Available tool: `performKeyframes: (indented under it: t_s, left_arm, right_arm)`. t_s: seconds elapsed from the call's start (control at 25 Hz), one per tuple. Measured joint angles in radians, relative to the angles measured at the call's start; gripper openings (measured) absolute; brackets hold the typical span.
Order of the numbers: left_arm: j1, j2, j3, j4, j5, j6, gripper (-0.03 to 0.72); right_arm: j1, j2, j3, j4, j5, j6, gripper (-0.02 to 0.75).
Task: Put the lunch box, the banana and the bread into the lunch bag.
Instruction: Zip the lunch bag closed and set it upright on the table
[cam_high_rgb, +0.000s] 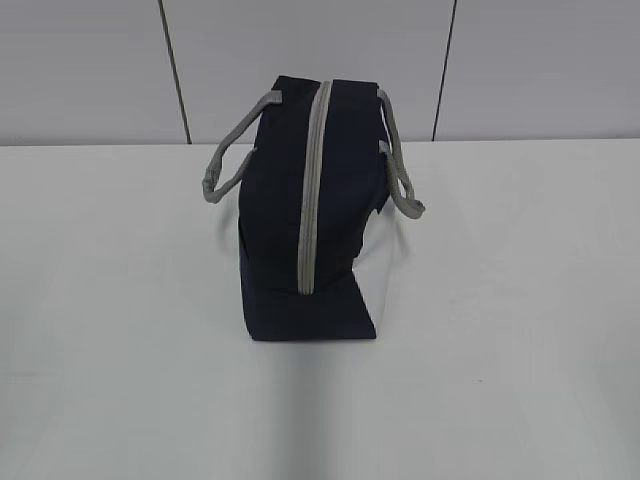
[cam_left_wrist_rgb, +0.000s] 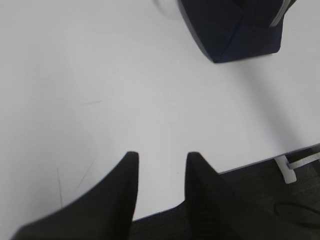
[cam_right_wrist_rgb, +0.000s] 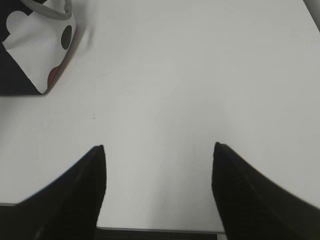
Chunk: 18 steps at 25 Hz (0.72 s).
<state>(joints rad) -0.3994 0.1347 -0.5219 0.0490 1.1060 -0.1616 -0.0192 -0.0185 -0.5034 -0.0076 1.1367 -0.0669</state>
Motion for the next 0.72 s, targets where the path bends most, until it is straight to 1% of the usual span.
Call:
performKeyframes:
  t_s: [0.08, 0.12, 0.32, 0.4, 0.48, 0.56, 0.72]
  left_arm:
    - [0.028, -0.009, 0.000, -0.001, 0.000, 0.000, 0.244]
    - [0.056, -0.016, 0.000, -0.001, 0.000, 0.000, 0.244]
    - [0.248, -0.089, 0.000, -0.001, 0.000, 0.000, 0.244]
    - [0.312, -0.127, 0.000, -0.001, 0.001, 0.000, 0.244]
    - [0.363, -0.149, 0.000, -0.001, 0.002, 0.000, 0.244]
    - [0.391, -0.150, 0.000, -0.001, 0.003, 0.000, 0.244]
    - [0.403, -0.150, 0.000, -0.001, 0.003, 0.000, 0.244]
  right_arm:
    - [0.000, 0.000, 0.000, 0.000, 0.000, 0.000, 0.491]
    - [0.000, 0.000, 0.000, 0.000, 0.000, 0.000, 0.491]
    - [0.000, 0.000, 0.000, 0.000, 0.000, 0.000, 0.491]
    - [0.000, 0.000, 0.000, 0.000, 0.000, 0.000, 0.491]
    - [0.000, 0.000, 0.000, 0.000, 0.000, 0.000, 0.491]
    - [0.000, 0.000, 0.000, -0.002, 0.000, 0.000, 0.491]
    - [0.000, 0.000, 0.000, -0.002, 0.000, 0.000, 0.491]
